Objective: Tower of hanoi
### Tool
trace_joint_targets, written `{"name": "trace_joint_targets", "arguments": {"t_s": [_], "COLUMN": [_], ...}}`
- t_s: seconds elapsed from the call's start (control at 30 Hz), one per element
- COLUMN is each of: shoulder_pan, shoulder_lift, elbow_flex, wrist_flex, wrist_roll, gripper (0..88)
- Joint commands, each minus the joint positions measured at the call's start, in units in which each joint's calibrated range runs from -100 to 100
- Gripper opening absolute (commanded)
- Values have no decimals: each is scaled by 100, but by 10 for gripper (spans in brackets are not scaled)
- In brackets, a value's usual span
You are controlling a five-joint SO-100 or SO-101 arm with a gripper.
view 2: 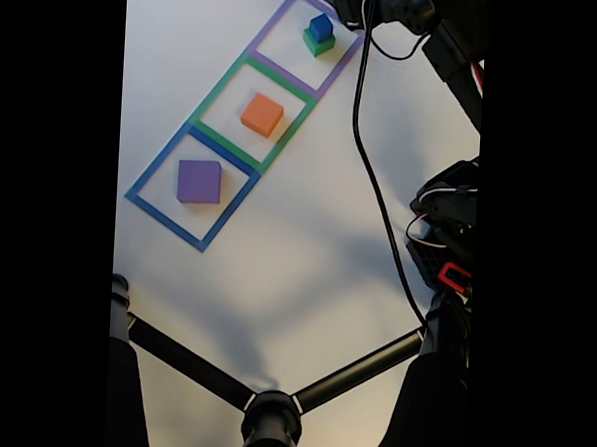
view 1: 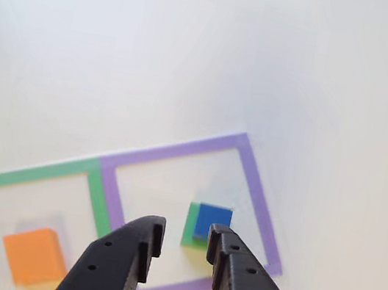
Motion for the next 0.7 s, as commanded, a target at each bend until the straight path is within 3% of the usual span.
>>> {"name": "trace_joint_targets", "arguments": {"t_s": [0.0,0.13,0.33,0.5,0.67], "shoulder_pan": [-185,-399,-727,-773,-567], "shoulder_lift": [-386,-418,-610,-882,-1443], "elbow_flex": [-1612,-2703,-2957,-2394,-776], "wrist_flex": [2041,3449,4113,3943,2955], "wrist_roll": [0,0,0,0,0], "gripper": [11,11,29,58,77]}}
